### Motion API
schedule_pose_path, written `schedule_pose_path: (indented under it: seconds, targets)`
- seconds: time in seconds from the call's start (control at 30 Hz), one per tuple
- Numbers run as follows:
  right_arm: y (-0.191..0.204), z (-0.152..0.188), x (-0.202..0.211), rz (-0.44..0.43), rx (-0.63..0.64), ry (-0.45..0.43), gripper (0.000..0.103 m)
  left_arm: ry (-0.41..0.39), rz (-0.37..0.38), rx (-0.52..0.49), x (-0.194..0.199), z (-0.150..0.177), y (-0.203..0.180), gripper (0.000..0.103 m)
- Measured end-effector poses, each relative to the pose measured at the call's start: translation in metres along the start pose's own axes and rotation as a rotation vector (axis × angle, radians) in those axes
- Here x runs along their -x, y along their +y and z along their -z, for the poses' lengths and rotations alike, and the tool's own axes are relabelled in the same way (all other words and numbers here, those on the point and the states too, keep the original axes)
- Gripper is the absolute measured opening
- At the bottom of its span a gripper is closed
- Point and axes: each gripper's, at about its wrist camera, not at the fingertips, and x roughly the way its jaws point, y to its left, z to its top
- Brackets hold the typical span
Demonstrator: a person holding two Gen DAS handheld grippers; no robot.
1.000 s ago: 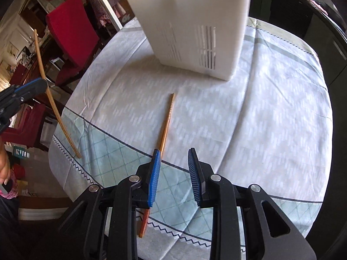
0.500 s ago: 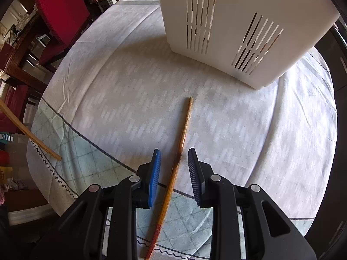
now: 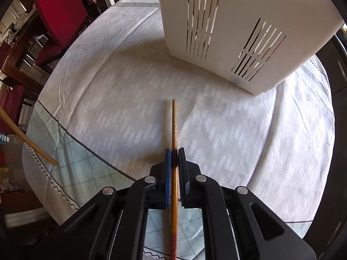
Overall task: Organize utensils
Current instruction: 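Lift the chopstick with the left gripper while the right gripper grasps the last chopstick, then carry both held chopsticks upright toward the white holder with both grippers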
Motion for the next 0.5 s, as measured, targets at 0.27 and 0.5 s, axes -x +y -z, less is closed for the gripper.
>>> schedule_pose_path:
  seconds: [0.27,0.5]
  targets:
    - [-0.017,0.022,0.064,-0.058,-0.036,-0.147,0.007,-0.022,0.004,-0.01,0.009,-0.007,-0.005,0.006]
    - [-0.043,0.055,0.116,-0.091,-0.086,-0.268,0.007,-0.032,0.009,-0.018,0.014,-0.012,-0.012,0.006]
